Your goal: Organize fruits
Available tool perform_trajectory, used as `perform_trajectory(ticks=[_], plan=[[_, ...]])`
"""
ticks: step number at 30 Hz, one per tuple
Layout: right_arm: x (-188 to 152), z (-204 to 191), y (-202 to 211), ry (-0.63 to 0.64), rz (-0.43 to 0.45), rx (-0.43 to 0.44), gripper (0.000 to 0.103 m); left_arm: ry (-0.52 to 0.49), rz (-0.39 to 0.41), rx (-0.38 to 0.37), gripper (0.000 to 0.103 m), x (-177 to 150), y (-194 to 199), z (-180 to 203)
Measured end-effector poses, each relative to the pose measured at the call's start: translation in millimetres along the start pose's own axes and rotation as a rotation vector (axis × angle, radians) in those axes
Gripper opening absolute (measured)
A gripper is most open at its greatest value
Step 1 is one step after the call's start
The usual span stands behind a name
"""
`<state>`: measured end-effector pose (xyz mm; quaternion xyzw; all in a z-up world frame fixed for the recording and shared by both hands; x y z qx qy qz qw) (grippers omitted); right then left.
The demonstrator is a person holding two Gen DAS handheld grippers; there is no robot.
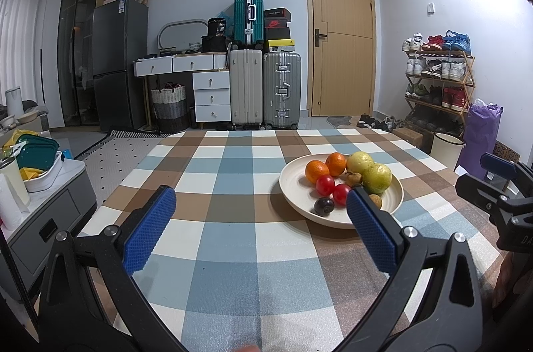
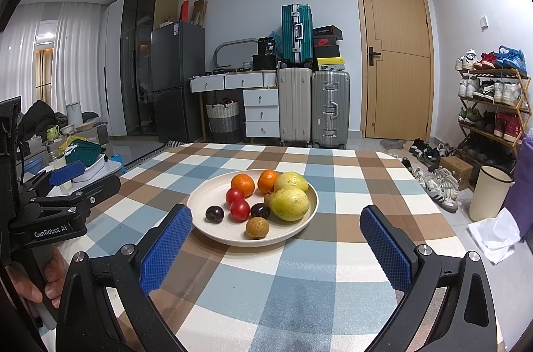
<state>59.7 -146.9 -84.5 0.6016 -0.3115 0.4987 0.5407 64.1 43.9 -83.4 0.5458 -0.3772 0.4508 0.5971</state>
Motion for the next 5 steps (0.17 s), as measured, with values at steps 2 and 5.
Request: perform_trajectory(ticks=[2, 5], plan=[[0.0, 0.1, 0.1, 0.001, 0.001, 0.000, 0.103, 0.003, -0.001, 0.004, 0.102, -0.1, -0.2, -0.5], [0.0, 0.3, -0.4, 0.001, 0.000, 0.000, 0.103, 0.001, -0.002, 0.001, 0.102, 0.2, -0.1, -0.2]])
Point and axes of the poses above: each gripper's, at about its wrist camera, not at the fingertips, and y roughly against the way its jaws point, z to its right, x to its top, the point moved 2 cm from there along -y, roughly the way its jaws point, and after that the axes turned 7 degrees about y, right-handed, at the moved point
